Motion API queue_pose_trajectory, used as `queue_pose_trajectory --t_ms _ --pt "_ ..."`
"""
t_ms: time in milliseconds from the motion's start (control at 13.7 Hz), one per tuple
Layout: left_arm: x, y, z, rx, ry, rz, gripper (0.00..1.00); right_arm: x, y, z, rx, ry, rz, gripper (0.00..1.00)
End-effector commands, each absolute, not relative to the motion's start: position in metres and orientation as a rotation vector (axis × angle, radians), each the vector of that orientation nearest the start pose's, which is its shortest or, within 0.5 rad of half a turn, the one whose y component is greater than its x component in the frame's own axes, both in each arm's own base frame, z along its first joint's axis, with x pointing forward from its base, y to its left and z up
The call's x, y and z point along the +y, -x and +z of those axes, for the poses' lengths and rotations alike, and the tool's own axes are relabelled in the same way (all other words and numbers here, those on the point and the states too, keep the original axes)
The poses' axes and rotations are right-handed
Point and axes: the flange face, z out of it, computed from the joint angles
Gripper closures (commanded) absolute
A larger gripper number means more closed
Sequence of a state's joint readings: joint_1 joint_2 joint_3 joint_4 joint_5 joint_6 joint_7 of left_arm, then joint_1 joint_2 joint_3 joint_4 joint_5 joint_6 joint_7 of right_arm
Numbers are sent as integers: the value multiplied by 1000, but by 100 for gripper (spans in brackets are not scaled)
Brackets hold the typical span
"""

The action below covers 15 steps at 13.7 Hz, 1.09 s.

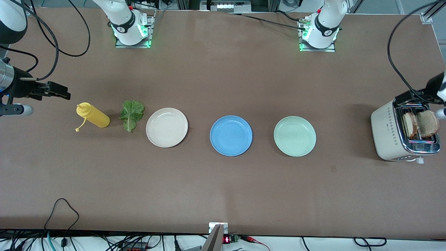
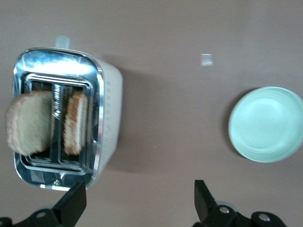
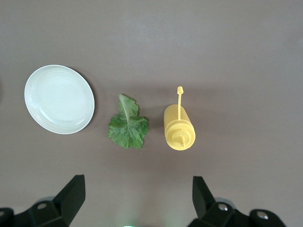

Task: Make sandwich in blue plate with both arms
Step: 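Reach the left gripper down to the bread slice in the toaster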

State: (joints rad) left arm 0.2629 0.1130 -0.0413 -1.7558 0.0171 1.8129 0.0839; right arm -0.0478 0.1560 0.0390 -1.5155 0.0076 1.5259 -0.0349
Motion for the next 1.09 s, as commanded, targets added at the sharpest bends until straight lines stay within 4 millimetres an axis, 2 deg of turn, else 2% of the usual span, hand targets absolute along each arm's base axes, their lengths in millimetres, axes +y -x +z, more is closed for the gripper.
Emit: queue_pose_trajectory --t_ms 0,292,510,802,948,1021 --pt "164 -588 457 -200 3143 95 0 -4 -575 558 -12 3108 176 0" --pt "210 -593 413 -73 3129 95 0 -5 -568 556 -6 3112 143 0" --pt "221 -592 389 -54 3136 142 0 -6 -567 557 -7 3116 145 0" --pt "232 -589 370 -80 3147 197 18 -10 -568 557 3 3116 145 0" --pt "232 -587 366 -82 3150 215 34 -10 -568 557 3 3116 145 0" --pt "232 -587 365 -82 3150 218 46 -10 -568 557 3 3116 145 0"
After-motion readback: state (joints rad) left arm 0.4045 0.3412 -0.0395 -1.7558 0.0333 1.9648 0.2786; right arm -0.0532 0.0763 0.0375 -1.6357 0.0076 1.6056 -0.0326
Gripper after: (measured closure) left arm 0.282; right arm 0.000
